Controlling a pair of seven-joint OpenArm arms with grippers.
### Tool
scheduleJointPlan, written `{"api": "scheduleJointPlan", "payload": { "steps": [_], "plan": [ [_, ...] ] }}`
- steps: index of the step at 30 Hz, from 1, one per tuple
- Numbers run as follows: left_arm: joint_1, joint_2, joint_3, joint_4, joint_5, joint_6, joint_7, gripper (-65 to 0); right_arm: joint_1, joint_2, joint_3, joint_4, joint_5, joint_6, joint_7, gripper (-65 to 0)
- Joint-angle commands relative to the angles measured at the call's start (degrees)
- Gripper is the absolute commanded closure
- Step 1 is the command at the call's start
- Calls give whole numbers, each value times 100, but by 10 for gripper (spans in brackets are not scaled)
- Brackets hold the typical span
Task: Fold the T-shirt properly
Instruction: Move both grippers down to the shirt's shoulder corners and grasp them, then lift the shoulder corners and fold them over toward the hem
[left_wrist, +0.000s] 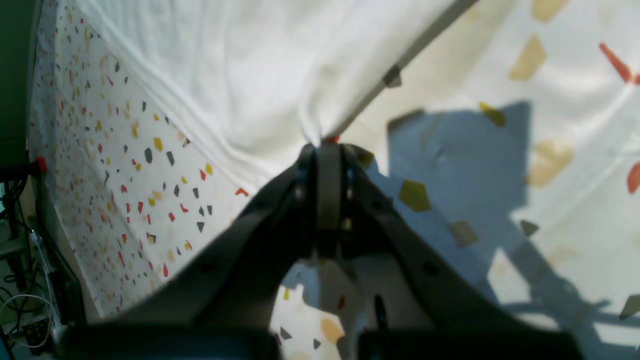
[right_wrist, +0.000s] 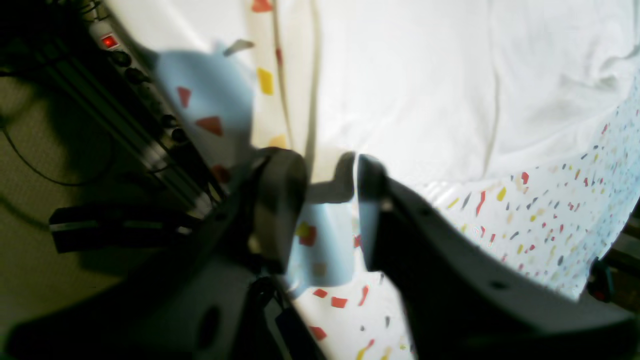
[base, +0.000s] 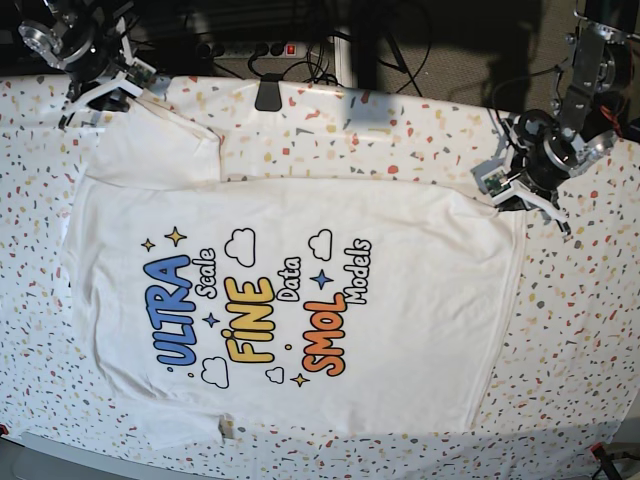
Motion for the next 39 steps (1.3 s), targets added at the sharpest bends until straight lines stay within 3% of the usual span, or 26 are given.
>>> {"api": "scheduleJointPlan", "payload": {
  "steps": [1,6,10,13,24,32,36,39],
  "plan": [
    [0,-35,11,15,-22,-165,20,0,114,50,37,-129,-192,-179,-297,-119],
    [0,-37,11,15,-20,-165,20,0,109,50,37,-98,-146,-437,-369,0],
    [0,-37,9,15,-20,-165,20,0,107,52,37,173,-120,-789,-876,0],
    [0,-37,9,15,-22,-165,17,0,107,122,42,533,269,-1038,-1346,0],
    [0,-37,9,15,-50,-165,17,0,107,289,48,1355,313,-1036,-1845,0],
    [229,-166,0,310,-1117,-165,20,0,-55,286,48,1384,839,-1038,-2085,0],
    [734,-616,0,1056,-1906,-96,22,0,-608,289,48,1692,844,-1069,-2087,0],
    [1110,-1025,0,1502,-2533,267,22,0,-1139,286,48,1937,839,-1539,-2085,0]
  ]
}}
